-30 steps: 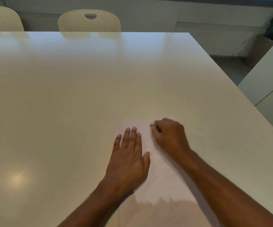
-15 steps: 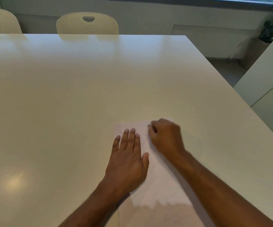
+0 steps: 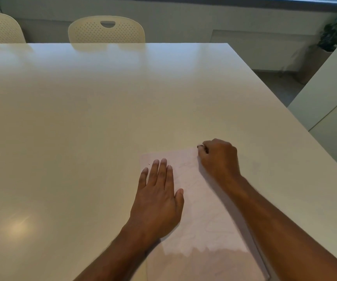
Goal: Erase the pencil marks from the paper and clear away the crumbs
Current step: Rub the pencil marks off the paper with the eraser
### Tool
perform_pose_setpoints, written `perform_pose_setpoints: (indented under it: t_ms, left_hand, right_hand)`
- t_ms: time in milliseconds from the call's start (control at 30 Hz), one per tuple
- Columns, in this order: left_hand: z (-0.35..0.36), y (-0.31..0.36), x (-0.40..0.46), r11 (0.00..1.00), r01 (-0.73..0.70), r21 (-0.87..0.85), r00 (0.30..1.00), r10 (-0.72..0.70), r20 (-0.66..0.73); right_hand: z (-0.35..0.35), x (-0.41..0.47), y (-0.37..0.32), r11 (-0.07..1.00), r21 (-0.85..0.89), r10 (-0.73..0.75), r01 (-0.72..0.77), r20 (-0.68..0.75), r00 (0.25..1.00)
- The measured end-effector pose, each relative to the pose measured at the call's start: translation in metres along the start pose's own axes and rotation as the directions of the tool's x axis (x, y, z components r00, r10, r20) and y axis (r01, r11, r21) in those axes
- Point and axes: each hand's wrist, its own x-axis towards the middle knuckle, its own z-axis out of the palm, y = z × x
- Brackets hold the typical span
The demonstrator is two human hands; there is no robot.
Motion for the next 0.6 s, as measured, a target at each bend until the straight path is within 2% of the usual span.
perform_pose_setpoints:
  t_ms: [133,167,267,300,433,467,567,600]
  left_hand:
    - [0.003,-0.001,0.001,0.999,-0.006,-0.032,0.999,0.004,-0.038]
    - [0.004,-0.002,0.001,0.999,-0.007,-0.035,0.999,0.006,-0.043]
    - [0.005,-0.002,0.001,0.999,-0.019,-0.039,0.999,0.017,-0.051]
    - [0.005,-0.002,0.001,0.999,-0.020,-0.039,0.999,0.018,-0.048]
    - [0.008,-0.003,0.002,0.999,-0.019,-0.038,0.996,0.015,-0.092]
    - [0.008,-0.003,0.002,0.999,-0.022,-0.039,0.996,0.019,-0.085]
    - [0.007,-0.003,0.001,0.999,-0.023,-0.047,0.999,0.021,-0.046]
    - [0.005,-0.002,0.001,0.999,-0.021,-0.044,0.999,0.019,-0.048]
  right_hand:
    - [0.010,-0.027,-0.029,0.977,0.056,-0.208,0.204,0.078,0.975]
    - [0.009,-0.025,-0.028,0.978,0.061,-0.203,0.198,0.093,0.975]
    - [0.004,0.001,-0.004,1.000,-0.010,-0.024,0.024,0.045,0.999]
    - [0.002,0.002,-0.003,1.000,-0.026,-0.005,0.006,0.027,1.000]
    - [0.007,-0.026,-0.029,0.982,0.054,-0.187,0.184,0.069,0.980]
    - [0.006,-0.024,-0.026,0.982,0.050,-0.183,0.180,0.085,0.979]
    - [0.000,0.002,0.001,0.999,-0.039,-0.003,0.005,0.038,0.999]
    - [-0.002,0.004,0.004,0.999,-0.050,0.016,-0.015,0.016,1.000]
